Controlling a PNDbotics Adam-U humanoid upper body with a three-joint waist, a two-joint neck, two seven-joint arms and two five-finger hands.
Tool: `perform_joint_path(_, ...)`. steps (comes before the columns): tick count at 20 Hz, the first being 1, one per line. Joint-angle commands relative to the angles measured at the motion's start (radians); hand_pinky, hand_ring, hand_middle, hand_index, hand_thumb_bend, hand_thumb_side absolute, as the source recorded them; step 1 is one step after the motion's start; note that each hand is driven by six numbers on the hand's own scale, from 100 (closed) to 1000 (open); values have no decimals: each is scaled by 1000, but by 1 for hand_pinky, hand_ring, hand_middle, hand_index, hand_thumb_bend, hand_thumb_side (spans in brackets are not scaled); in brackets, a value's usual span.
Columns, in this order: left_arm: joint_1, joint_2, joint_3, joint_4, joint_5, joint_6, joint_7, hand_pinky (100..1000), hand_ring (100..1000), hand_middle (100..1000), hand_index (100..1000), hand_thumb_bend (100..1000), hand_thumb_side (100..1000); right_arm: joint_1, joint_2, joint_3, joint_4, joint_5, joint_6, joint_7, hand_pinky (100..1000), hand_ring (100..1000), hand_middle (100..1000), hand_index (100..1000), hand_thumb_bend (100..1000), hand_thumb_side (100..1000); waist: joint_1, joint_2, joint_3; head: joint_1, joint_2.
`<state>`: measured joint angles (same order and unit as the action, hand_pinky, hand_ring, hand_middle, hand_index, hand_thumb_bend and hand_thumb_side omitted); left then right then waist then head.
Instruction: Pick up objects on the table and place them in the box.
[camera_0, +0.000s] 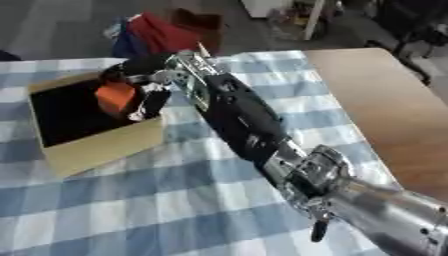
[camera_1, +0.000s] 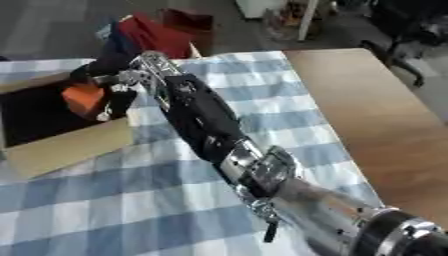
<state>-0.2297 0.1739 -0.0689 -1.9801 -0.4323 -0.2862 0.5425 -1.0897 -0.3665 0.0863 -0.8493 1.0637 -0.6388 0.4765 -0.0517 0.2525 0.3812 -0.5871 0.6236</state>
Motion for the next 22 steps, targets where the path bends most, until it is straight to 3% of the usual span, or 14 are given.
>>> perform_joint_path(1,-12,16,4,-20,-7,-2,3,651,663,615,781,100,498,-18,-38,-7,-34,5,-11,-33,826,887,973,1000,903,463,5,-18,-2,-3,2)
perform_joint_path(10,-8,15,4,-20,-7,-1,3,652,660,614,780,100,500,-31,-69,-31,-54,-13,-11,-122,823,879,978,1000,880,500,5,-21,-4,-3,2)
perform_joint_path(15,-1,15,6,-20,-7,4,1,652,658,612,779,100,503,-49,-116,-62,-107,-130,24,-183,820,868,966,1000,819,574,6,-25,-13,7,4)
perform_joint_path(22,13,15,13,-20,-12,14,3,652,659,611,777,100,506,-19,-175,-82,-220,-327,81,-191,812,851,954,1000,759,570,12,-27,-43,30,9)
